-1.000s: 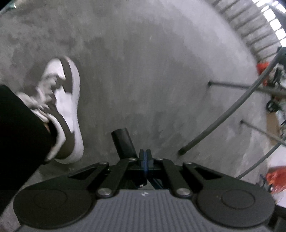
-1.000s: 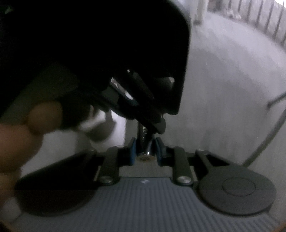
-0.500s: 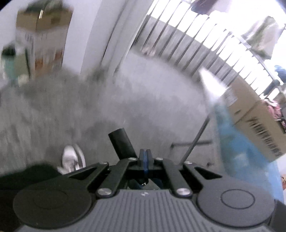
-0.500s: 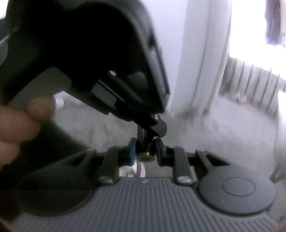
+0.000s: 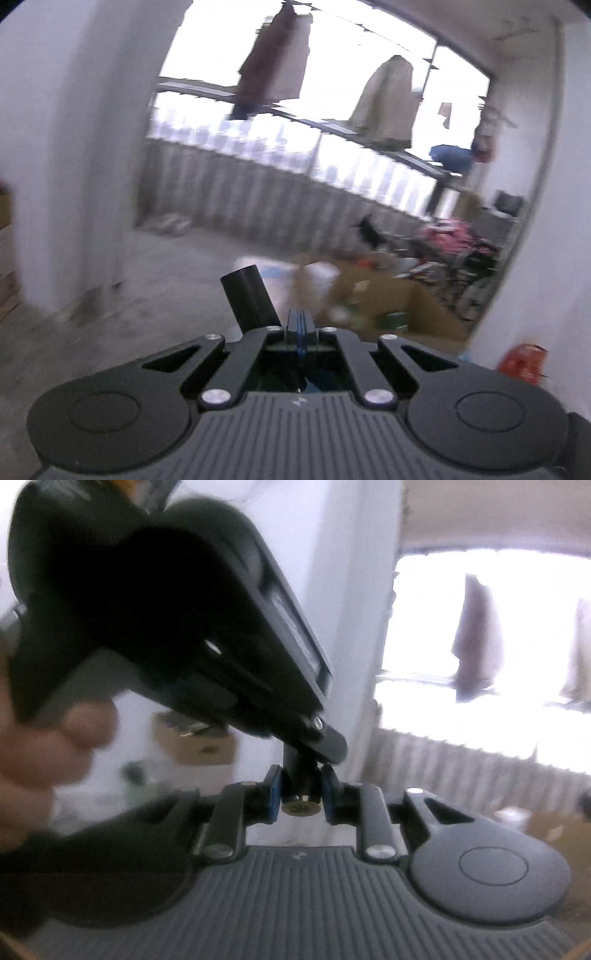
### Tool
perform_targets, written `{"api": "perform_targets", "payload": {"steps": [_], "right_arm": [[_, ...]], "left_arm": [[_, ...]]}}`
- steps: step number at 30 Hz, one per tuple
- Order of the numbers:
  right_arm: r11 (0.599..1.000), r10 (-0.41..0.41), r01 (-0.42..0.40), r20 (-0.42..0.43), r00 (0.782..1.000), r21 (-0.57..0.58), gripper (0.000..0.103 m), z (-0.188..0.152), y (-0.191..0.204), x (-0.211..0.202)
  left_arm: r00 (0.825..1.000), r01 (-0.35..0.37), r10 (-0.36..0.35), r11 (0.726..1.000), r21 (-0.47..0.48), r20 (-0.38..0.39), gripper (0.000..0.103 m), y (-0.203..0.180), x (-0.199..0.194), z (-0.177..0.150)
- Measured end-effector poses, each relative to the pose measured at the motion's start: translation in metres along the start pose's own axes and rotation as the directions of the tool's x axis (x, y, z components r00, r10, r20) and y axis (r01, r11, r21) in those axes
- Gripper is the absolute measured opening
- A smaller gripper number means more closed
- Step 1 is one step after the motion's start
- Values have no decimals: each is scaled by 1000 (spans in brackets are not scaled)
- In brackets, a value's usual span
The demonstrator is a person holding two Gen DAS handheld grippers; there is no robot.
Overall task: Organize rigid objects
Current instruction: 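Lift the black cylinder with the left tool and carry it over the box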
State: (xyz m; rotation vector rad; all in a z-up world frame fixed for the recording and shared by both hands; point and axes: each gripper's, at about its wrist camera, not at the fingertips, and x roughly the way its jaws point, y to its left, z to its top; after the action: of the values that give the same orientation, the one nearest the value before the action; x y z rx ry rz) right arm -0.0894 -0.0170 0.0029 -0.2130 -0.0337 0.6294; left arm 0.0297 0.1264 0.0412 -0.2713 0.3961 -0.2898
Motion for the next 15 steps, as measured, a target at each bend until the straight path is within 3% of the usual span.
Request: {"api": "perform_targets", "payload": {"steps": [3,6,9,12,14,15], "right_arm": [[994,-107,108,8,994,-28,20,11,-47,-15],[979,-201,200,-30,979,-31,20,15,-103,-24],[966,-256,259,-122,959,9,21,15,-164,-23],[953,-259,289,-252,932,90,21,12,-228,-10],[939,-225,298,-351,909,171,21,7,-270,10],[931,-195,300,-412,890,207,21,4,-292,22]], "left_arm": [[993,113,-113,993,24,-18,2,-35,44,18],[975,212,-209,977,26,-80,4,-69,100,28],[945,284,-282,959,-11,-165,5,-98,157,41],[923,298,-297,954,-35,-244,5,-110,211,47],[923,275,-273,961,-33,-272,26,-113,241,49],[923,262,-261,964,-34,-283,31,-112,253,51]]}}
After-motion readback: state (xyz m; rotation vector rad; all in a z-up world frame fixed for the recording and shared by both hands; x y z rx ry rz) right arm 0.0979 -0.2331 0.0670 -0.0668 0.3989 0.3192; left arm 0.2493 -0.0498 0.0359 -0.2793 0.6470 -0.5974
